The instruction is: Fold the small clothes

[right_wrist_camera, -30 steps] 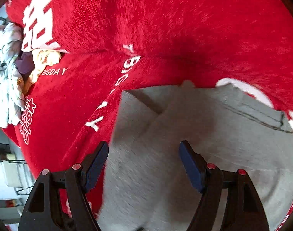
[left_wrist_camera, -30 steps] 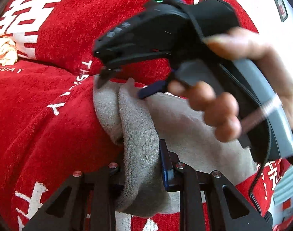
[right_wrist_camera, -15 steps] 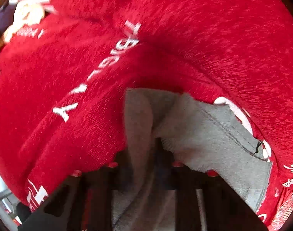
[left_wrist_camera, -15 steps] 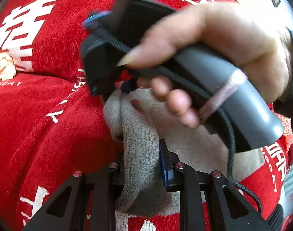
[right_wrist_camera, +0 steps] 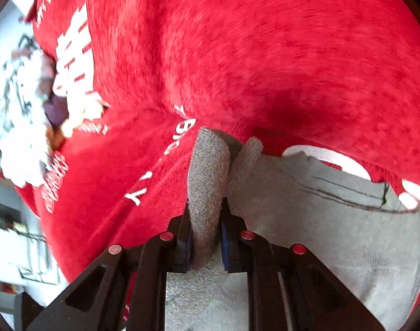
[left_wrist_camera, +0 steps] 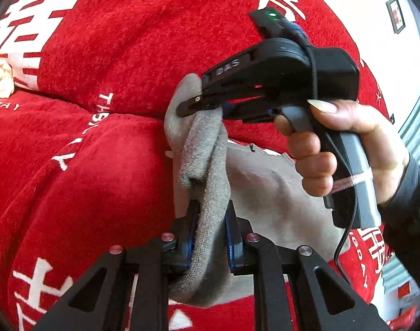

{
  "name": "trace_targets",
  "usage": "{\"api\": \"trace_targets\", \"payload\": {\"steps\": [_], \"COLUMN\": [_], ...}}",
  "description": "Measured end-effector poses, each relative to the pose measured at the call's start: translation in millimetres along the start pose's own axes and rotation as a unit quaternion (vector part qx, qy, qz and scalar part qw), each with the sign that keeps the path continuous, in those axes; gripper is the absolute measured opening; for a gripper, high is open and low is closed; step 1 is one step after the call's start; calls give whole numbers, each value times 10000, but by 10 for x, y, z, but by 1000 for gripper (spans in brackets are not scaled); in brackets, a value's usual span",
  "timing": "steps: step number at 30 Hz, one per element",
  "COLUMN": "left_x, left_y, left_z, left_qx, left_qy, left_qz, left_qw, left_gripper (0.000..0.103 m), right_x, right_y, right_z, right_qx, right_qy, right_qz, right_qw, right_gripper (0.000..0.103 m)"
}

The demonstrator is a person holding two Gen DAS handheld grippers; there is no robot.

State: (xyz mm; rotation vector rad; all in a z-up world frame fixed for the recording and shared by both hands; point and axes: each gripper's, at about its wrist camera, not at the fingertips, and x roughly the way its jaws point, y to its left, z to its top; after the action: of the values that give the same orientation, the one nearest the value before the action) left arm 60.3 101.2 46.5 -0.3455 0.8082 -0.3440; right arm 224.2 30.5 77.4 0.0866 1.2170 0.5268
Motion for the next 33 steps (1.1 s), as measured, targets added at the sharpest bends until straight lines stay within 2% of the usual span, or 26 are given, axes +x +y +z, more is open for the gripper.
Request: {"api": "trace_targets", "payload": {"steps": [10,15,21,33], "left_x": [101,127,220,544], "left_y": [-511,-680,-1029,-1648], "left_z": [166,245,258,223], "left_qx": [367,398,713,1152], "left_qy": [300,433,554,855], "left_qz": [322,321,425,630], "left_qw": [9984,9978,9950,9877], "left_gripper": [13,13,13,13], "right_x": [-461,-606,-812,-1128], "right_y": [-514,-705,-992,-1537], "right_z": [-161,-185,-280,-532], "right_qx": [521,655,859,1063], "right_qy": [-368,-549,-770,-1046], "right_qz": [557,905,1214,1461], "right_qw": [9964,9922,9859,9780], "right_gripper": [17,17,17,17]}}
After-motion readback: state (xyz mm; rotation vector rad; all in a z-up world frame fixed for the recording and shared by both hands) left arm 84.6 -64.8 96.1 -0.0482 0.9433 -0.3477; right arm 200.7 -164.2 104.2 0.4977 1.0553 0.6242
